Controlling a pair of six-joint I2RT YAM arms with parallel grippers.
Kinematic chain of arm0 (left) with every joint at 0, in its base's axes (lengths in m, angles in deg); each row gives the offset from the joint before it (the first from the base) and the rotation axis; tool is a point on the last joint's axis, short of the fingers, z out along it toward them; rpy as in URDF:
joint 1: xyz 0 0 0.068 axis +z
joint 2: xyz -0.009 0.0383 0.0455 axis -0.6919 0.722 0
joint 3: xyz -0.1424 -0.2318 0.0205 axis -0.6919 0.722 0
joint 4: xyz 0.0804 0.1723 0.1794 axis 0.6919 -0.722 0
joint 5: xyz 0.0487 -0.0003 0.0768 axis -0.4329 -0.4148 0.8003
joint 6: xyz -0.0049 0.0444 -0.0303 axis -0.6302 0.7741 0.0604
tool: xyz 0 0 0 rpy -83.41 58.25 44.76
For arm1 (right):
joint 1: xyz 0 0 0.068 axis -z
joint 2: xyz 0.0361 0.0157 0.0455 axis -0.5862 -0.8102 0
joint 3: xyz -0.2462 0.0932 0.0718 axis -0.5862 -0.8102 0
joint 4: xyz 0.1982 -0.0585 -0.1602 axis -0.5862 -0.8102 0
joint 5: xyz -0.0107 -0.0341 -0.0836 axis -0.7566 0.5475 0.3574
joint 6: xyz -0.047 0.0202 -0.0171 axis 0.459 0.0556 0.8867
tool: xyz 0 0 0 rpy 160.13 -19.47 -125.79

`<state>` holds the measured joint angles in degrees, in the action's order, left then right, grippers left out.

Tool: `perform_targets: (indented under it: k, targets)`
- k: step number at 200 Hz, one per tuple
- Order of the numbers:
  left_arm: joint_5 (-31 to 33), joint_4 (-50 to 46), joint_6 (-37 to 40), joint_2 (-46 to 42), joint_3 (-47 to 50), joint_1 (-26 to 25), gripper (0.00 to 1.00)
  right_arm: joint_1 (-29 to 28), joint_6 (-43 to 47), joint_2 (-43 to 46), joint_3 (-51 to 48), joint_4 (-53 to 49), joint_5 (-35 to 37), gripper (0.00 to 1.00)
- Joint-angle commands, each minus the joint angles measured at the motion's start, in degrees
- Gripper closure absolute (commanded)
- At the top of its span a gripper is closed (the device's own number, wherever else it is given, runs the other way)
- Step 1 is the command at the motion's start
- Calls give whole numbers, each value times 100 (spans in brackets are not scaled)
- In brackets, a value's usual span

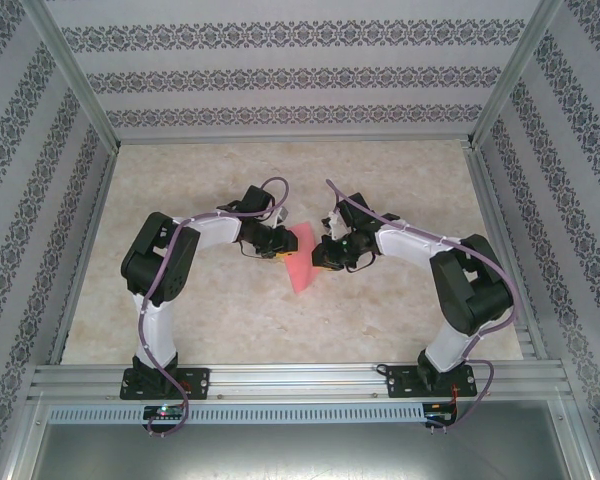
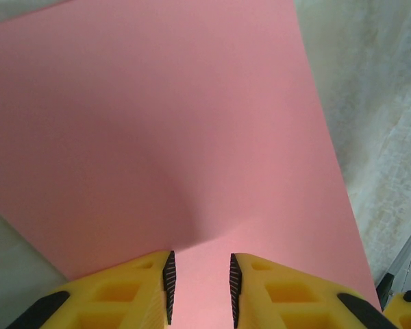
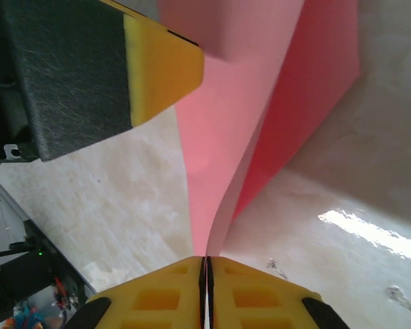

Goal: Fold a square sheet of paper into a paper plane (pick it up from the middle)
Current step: Third fold the triangle at the center of the table.

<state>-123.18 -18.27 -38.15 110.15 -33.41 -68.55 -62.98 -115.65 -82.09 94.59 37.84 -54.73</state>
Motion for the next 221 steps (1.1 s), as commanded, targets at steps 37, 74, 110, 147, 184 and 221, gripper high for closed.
perform_targets:
  k: [37, 74, 110, 147, 184, 221]
  targets:
    - [-22, -166, 191, 88, -30, -47, 69, 37, -589, -445, -23, 813, -462, 91]
    - [-57, -149, 198, 104, -25, -45, 69, 20, -695, -716, 92, 946, -454, 91]
    - [-110, -131, 194, 110, -34, -49, 69, 19, -861, -903, 126, 1175, -436, 91]
    - [-136, -166, 221, 106, -69, -47, 69, 11, -1013, -1011, 161, 1359, -443, 91]
    - [-164, -173, 223, 106, -77, -45, 69, -11, -976, -1099, 259, 1272, -401, 91]
    - [-190, -148, 220, 123, -86, -45, 69, -67, -930, -1206, 355, 1190, -371, 91]
